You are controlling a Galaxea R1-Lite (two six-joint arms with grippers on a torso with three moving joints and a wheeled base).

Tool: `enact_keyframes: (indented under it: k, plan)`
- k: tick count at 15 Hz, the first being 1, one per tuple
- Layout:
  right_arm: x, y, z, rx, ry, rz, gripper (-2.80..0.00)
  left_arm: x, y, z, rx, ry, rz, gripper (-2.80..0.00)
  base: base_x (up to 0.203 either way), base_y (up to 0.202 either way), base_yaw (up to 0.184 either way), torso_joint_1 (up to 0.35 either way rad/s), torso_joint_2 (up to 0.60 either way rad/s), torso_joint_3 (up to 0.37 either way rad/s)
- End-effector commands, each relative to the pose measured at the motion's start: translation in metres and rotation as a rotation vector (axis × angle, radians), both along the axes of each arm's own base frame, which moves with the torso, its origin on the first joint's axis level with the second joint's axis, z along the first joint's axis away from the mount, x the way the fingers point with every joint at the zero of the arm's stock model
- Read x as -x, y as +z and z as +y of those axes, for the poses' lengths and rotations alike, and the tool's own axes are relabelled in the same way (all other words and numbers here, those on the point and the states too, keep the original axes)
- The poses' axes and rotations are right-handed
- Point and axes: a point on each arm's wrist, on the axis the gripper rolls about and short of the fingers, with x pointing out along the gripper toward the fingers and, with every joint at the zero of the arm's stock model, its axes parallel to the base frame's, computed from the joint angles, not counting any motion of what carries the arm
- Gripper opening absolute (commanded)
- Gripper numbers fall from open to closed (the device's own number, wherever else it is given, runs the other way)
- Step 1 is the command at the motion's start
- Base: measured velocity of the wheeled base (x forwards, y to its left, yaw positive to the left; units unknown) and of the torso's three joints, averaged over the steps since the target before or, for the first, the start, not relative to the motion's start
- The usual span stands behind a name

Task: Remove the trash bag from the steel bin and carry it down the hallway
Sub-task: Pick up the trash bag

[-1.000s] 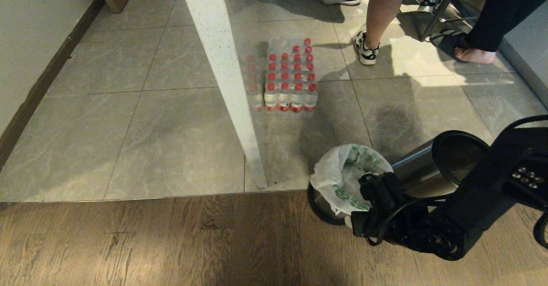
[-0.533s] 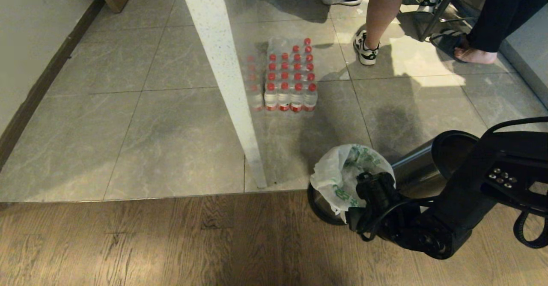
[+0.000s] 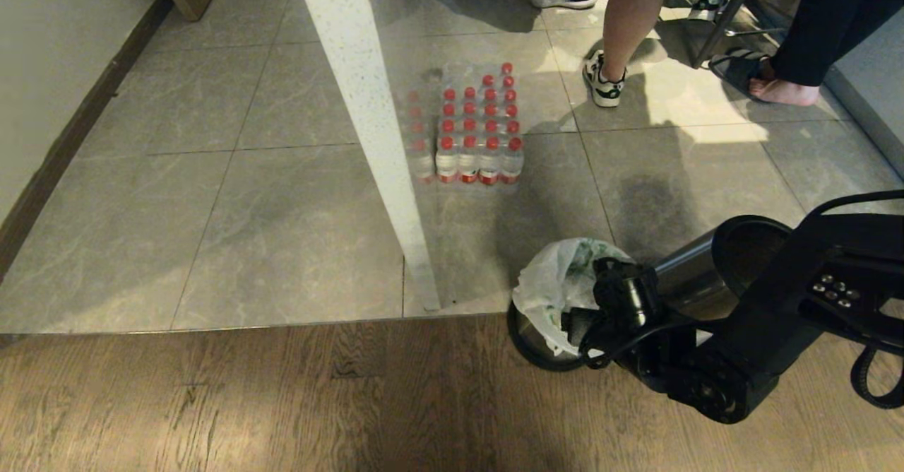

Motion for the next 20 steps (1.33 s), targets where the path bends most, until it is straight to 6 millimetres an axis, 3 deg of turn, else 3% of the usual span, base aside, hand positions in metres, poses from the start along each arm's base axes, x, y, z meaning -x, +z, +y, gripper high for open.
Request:
enact_keyframes:
  k: [1, 5, 10, 15, 20]
  plan:
    - [-0.002, -0.002, -0.001, 0.001, -0.016, -0.007, 0.0, 0.0, 0.0, 0.0, 0.002, 0.0, -0.002, -2.8, 0.0, 0.0, 0.0, 0.0, 0.0, 0.0]
    - [0.01, 0.004, -0.006, 0.018, -0.019, 0.04, 0.0, 0.0, 0.0, 0.0, 0.0, 0.0, -0.001, -2.8, 0.0, 0.0, 0.0, 0.0, 0.0, 0.0]
    - [0.019, -0.002, -0.007, 0.01, 0.025, 0.154, 0.0, 0.0, 0.0, 0.0, 0.001, 0.0, -0.001, -2.8, 0.0, 0.0, 0.0, 0.0, 0.0, 0.0]
    - [0.011, -0.017, -0.003, -0.012, 0.023, 0.188, 0.0, 0.0, 0.0, 0.0, 0.002, 0.0, -0.002, -2.8, 0.0, 0.0, 0.0, 0.0, 0.0, 0.0]
    - [0.005, -0.014, -0.001, -0.042, 0.02, 0.126, 0.0, 0.0, 0.0, 0.0, 0.0, 0.0, -0.001, -2.8, 0.0, 0.0, 0.0, 0.0, 0.0, 0.0]
